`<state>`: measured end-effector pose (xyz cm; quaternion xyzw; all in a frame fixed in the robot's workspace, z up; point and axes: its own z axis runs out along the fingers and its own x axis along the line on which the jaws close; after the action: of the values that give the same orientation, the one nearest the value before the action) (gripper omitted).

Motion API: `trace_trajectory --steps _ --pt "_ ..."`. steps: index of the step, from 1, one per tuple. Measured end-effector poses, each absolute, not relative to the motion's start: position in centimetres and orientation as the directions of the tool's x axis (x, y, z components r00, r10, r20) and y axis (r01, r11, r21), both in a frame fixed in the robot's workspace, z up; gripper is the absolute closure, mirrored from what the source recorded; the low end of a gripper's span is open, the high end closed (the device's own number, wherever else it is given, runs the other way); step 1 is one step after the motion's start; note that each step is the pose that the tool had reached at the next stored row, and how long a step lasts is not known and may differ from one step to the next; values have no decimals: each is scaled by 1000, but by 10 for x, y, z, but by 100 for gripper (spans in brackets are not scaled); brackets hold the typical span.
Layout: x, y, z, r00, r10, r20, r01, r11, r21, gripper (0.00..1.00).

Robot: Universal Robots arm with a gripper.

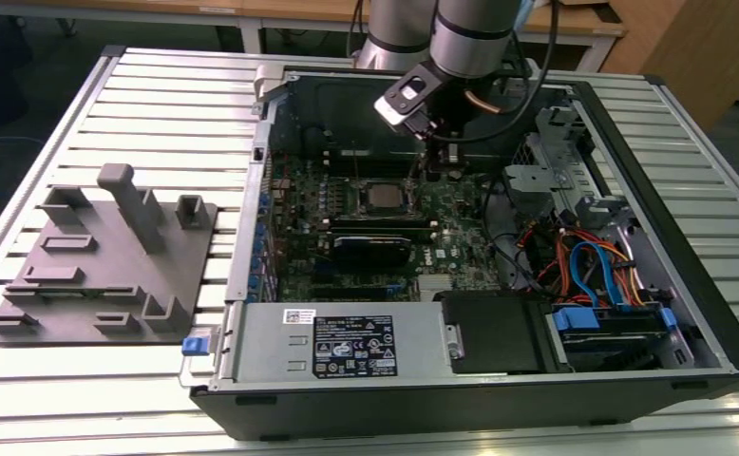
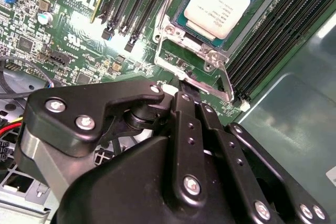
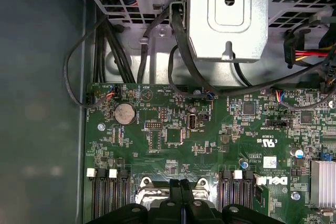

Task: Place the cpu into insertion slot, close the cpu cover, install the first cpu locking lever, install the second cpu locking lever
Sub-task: 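Close the cpu cover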

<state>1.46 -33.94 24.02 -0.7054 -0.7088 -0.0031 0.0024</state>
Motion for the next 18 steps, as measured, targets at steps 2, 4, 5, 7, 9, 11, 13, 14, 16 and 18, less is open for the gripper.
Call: trace_trajectory --steps 2,4,5,7,9,11,13,14,16,18 --pt "14 -339 240 -5 1000 8 1000 5 1 89" --pt "13 -339 240 -5 1000 8 1000 5 1 89" --pt "13 -339 240 -5 1000 8 1000 5 1 89" --pt "12 -339 240 -5 1000 8 1000 5 1 89" --pt "12 -339 240 -5 1000 8 1000 5 1 89" --pt "11 -339 240 -5 1000 8 1000 5 1 89" --pt "11 -339 240 -5 1000 8 1000 5 1 89" --pt "11 -339 240 -5 1000 8 1000 5 1 89" --pt "10 -339 240 -5 1000 8 1000 5 1 89" --pt "10 -339 240 -5 1000 8 1000 5 1 89"
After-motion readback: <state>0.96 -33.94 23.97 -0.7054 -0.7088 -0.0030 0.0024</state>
